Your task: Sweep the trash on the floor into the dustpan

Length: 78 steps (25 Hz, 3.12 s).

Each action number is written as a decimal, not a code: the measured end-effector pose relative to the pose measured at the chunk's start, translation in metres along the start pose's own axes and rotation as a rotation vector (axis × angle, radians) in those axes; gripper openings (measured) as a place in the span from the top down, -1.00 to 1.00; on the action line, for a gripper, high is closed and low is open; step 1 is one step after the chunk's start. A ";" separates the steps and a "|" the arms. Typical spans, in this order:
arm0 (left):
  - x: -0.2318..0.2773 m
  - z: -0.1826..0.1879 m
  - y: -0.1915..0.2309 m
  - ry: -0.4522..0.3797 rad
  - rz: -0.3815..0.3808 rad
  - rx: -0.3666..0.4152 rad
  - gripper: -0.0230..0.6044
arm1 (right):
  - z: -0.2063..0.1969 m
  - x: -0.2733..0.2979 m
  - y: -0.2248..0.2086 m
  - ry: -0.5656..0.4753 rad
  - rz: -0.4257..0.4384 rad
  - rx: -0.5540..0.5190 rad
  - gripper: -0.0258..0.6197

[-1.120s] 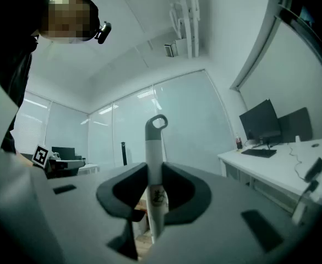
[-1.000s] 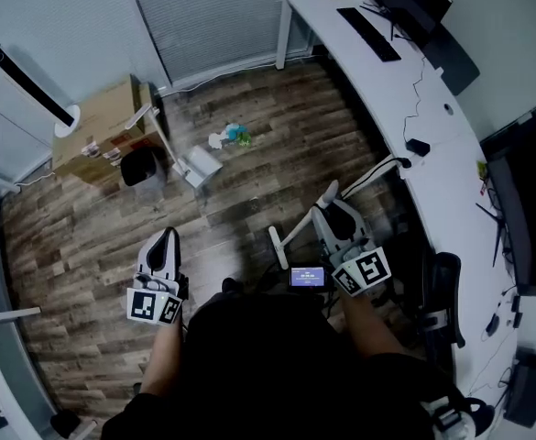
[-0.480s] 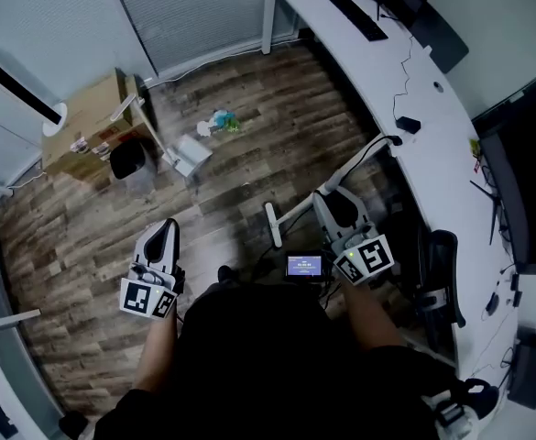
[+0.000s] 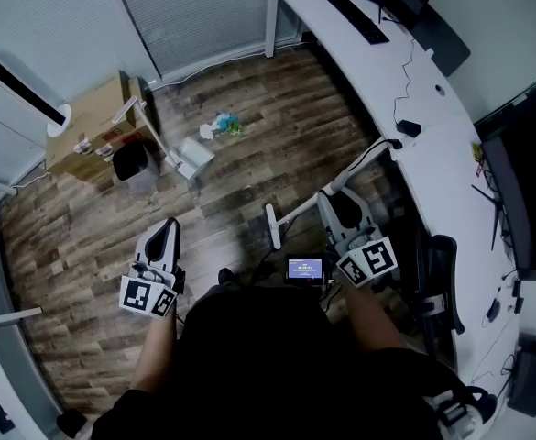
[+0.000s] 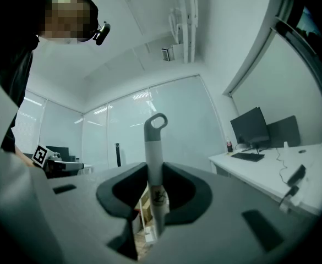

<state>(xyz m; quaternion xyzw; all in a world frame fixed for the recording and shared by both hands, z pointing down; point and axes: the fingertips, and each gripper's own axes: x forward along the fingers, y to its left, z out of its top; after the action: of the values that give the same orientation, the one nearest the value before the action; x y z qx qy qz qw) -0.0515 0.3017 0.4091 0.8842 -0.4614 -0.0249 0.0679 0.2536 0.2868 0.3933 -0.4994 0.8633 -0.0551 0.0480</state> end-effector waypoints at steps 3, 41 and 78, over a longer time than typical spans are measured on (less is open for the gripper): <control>0.005 -0.004 -0.006 0.007 0.009 -0.010 0.95 | -0.002 -0.001 -0.005 0.005 0.017 0.009 0.64; 0.102 -0.010 0.035 -0.003 0.032 -0.025 0.95 | -0.036 0.073 -0.095 0.052 0.023 0.089 0.63; 0.290 0.009 0.383 0.019 0.505 0.027 0.95 | -0.012 0.522 -0.245 0.109 0.136 0.031 0.63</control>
<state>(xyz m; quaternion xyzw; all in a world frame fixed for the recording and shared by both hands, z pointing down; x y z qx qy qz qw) -0.1975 -0.1533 0.4604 0.7421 -0.6671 0.0072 0.0645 0.2029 -0.2870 0.4259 -0.4352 0.8955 -0.0920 0.0123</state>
